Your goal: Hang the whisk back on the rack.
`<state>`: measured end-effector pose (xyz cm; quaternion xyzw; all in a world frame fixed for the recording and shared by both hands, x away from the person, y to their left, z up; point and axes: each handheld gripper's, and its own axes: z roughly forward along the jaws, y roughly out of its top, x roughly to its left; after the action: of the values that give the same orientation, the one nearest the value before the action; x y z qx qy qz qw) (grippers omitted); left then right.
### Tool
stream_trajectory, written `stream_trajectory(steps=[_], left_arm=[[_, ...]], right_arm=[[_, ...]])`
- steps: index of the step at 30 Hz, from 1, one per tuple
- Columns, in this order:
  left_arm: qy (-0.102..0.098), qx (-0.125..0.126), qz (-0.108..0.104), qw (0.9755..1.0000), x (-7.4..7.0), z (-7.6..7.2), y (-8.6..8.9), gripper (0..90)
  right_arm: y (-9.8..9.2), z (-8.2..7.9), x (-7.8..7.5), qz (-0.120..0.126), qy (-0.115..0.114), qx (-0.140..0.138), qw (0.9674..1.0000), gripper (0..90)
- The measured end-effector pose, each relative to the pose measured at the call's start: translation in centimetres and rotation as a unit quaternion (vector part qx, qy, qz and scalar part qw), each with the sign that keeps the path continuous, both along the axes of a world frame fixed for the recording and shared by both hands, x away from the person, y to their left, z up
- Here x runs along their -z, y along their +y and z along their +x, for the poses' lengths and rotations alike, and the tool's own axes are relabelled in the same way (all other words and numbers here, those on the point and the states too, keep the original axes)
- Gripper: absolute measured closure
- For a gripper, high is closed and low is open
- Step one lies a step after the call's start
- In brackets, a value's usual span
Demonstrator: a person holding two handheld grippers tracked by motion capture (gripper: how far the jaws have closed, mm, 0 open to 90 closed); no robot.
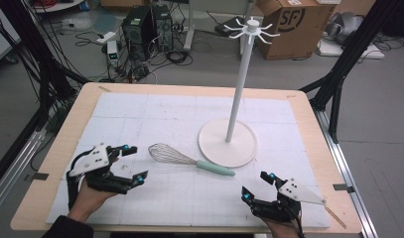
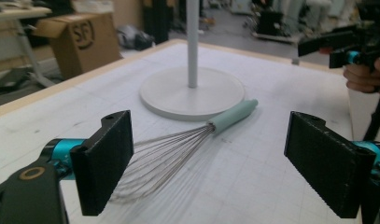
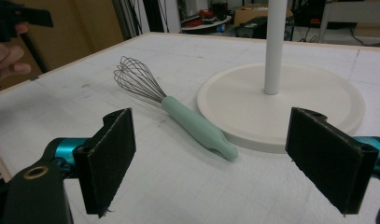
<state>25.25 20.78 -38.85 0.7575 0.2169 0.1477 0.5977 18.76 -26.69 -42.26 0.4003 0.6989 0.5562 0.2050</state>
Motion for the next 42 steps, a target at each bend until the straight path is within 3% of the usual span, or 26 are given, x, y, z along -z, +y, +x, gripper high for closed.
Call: stream_trajectory(steps=[2, 8, 10, 14, 17, 21, 26, 30, 32, 35, 39, 42], left_arm=[[0.005, 0.029, 0.008, 0.9996, -0.5, 1.1, -1.2, 16.3], [0.004, 0.079, 0.036, 0.9962, -1.6, 4.2, -5.0, 19.5], [-0.005, 0.085, 0.054, 0.9949, -1.6, 5.0, -6.1, 21.3], [0.005, 0.096, 0.083, 0.9919, -1.3, 6.8, -7.8, 22.0], [0.015, 0.103, 0.112, 0.9883, -1.0, 7.8, -8.9, 22.1], [0.029, 0.108, 0.115, 0.9871, -0.3, 8.6, -9.2, 25.4], [0.042, 0.126, 0.14, 0.9811, 0.6, 9.0, -9.9, 25.7], [0.051, 0.15, 0.18, 0.9707, 0.8, 9.2, -11.9, 24.2], [0.06, 0.158, 0.183, 0.9684, 1.0, 9.6, -12.8, 24.0], [0.074, 0.166, 0.208, 0.961, 2.0, 10.0, -13.7, 24.6], [0.09, 0.169, 0.218, 0.9571, 2.7, 10.4, -14.1, 27.2], [0.08, 0.165, 0.234, 0.9547, 2.7, 10.3, -14.2, 28.4]], right_arm=[[-0.1, 0.1, 0.1, 0.002, 0.002, 0.002, 1.0, 15.0], [-0.5, 1.0, 0.6, 0.003, 0.015, -0.001, 0.9999, 15.0], [-0.6, 1.3, 0.6, 0.003, 0.014, -0.001, 0.9999, 15.0], [-0.8, 1.9, 0.7, 0.008, 0.014, -0.005, 0.9999, 15.1], [-0.8, 1.9, 0.6, 0.01, 0.014, -0.007, 0.9998, 15.1], [-0.9, 2.0, 0.6, 0.009, 0.011, -0.01, 0.9998, 15.2], [-1.1, 2.0, 0.7, 0.01, 0.018, -0.007, 0.9998, 15.2], [-1.2, 2.0, 0.6, 0.011, 0.017, -0.005, 0.9998, 15.2], [-1.2, 1.9, 0.6, 0.013, 0.017, -0.004, 0.9998, 15.2], [-1.3, 1.9, 0.5, 0.013, 0.016, -0.003, 0.9998, 15.2], [-1.5, 1.8, 0.6, 0.014, 0.019, -0.002, 0.9997, 15.2], [-1.5, 1.7, 0.5, 0.016, 0.019, -0.001, 0.9997, 15.2]])
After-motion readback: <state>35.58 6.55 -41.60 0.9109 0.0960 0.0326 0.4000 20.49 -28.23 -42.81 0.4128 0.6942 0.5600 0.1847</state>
